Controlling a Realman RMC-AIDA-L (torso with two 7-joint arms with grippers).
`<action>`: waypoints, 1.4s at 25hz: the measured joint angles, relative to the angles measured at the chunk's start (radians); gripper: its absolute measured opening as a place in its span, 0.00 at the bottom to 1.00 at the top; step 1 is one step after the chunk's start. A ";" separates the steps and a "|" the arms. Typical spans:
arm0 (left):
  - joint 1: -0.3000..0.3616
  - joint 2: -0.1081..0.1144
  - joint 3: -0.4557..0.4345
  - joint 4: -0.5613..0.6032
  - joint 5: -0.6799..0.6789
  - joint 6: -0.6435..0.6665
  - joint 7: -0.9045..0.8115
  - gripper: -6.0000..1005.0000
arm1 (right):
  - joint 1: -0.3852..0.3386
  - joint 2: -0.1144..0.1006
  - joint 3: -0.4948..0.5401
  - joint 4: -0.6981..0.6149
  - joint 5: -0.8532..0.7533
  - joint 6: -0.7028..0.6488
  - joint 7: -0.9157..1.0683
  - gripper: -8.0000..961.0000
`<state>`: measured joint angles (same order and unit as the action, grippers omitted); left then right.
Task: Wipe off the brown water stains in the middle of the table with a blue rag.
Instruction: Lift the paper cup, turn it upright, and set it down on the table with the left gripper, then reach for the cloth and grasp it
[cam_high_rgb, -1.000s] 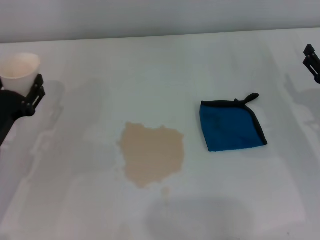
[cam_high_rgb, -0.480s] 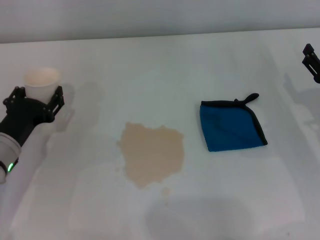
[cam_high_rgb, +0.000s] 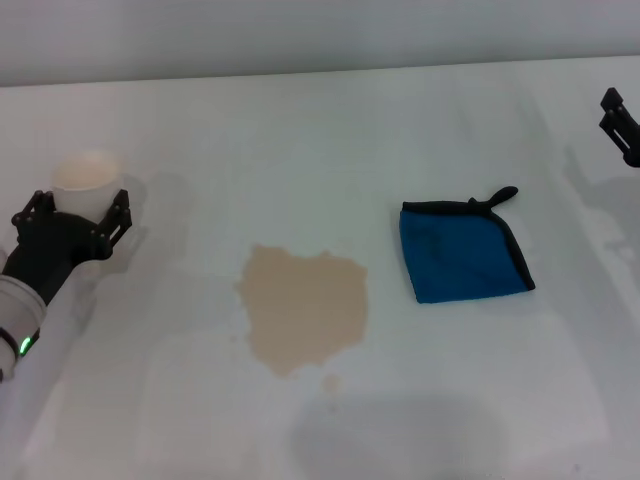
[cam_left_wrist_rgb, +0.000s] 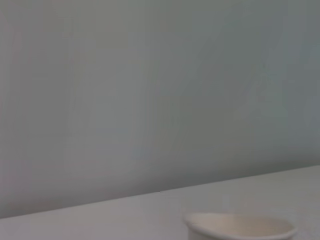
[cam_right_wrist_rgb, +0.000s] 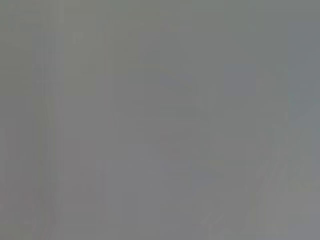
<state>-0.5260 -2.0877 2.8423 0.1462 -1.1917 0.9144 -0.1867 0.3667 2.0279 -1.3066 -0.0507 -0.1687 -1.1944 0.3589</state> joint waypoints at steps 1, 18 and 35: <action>0.001 0.000 0.000 0.002 0.000 0.000 0.001 0.71 | 0.000 0.000 -0.002 0.000 0.000 0.001 0.000 0.88; 0.029 0.000 0.000 0.022 0.000 0.011 0.004 0.74 | -0.006 0.000 -0.002 0.007 0.000 -0.001 0.039 0.87; 0.083 0.001 0.000 0.065 0.002 0.053 0.017 0.89 | -0.008 0.000 -0.017 0.005 -0.002 -0.004 0.066 0.87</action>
<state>-0.4428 -2.0866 2.8425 0.2111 -1.1902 0.9675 -0.1699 0.3586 2.0279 -1.3235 -0.0454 -0.1703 -1.1982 0.4244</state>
